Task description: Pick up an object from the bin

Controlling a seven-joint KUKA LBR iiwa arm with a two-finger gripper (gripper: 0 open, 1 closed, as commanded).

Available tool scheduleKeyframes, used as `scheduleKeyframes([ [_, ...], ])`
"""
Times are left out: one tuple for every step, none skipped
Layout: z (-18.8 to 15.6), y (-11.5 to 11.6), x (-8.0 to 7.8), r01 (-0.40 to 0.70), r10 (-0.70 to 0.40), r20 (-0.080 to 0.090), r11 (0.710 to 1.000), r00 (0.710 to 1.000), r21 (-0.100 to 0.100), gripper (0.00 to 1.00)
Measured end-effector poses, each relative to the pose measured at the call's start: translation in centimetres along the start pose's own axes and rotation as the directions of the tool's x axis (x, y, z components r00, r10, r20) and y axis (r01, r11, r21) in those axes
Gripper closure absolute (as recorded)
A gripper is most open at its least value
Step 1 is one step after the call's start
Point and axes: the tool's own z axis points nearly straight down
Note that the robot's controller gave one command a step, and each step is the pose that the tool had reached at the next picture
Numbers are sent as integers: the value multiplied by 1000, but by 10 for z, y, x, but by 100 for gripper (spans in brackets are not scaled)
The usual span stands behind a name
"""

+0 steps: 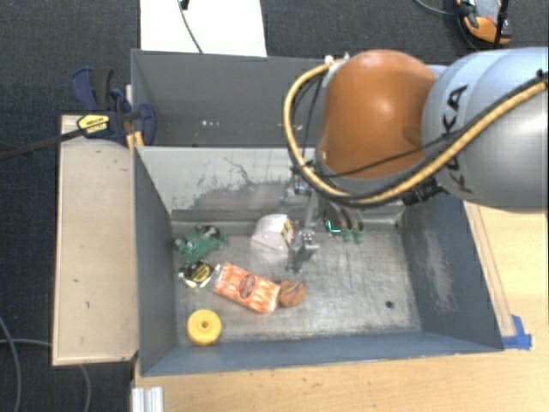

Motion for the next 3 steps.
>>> scheduleKeyframes([
  [47,-6,17,-3,3,6,1000,1000,-1,0],
  [108,-21,27,45,-45,3,999,999,0,0],
  [173,-28,34,150,-150,5,989,989,-1,100],
])
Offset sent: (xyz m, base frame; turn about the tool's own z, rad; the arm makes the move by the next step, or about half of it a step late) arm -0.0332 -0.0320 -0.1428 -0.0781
